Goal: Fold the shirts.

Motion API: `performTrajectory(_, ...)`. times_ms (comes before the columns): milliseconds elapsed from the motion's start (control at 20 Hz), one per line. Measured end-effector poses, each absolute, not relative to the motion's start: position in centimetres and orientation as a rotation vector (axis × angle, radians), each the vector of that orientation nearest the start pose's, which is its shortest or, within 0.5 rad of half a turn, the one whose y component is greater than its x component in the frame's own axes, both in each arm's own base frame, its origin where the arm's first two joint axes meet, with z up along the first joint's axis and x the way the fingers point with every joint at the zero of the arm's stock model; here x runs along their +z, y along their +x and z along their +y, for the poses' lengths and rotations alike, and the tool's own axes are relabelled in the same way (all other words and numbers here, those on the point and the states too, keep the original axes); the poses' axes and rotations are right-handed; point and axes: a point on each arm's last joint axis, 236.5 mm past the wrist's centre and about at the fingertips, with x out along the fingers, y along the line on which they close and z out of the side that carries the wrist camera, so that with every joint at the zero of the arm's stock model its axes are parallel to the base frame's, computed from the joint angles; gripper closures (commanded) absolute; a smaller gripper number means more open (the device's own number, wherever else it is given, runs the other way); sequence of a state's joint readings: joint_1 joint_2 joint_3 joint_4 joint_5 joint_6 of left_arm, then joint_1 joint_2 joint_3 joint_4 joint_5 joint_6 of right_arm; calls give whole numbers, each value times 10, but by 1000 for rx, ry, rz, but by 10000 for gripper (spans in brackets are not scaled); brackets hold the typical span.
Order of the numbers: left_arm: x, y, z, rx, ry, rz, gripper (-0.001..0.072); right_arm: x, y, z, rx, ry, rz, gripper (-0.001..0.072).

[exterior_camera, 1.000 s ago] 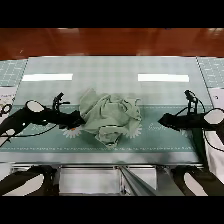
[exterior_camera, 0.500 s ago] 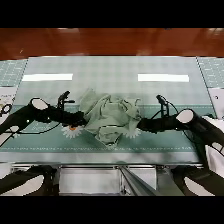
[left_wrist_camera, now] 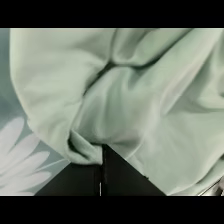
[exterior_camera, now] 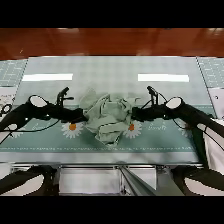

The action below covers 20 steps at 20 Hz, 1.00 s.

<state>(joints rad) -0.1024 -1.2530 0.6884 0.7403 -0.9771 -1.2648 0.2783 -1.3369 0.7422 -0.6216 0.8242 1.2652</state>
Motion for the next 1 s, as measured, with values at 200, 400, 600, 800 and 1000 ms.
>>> performTrajectory(200, 26, 350, -164, -531, -539, 1146, 686, 25, 351, 230, 659, 463, 1184, 689)
performTrajectory(400, 186, 391, -149, -583, -437, 754, 686, 176, 384, 210, 696, 289, 902, 689)
performTrajectory(600, 355, 365, -136, -610, -302, 363, 686, 330, 358, 183, 677, 116, 602, 689)
performTrajectory(800, 466, 293, -118, -552, -161, 72, 686, 427, 290, 145, 581, 2, 370, 689)
performTrajectory(1000, 496, 222, -113, -503, -63, -18, 686, 456, 228, 102, 443, -49, 291, 689)
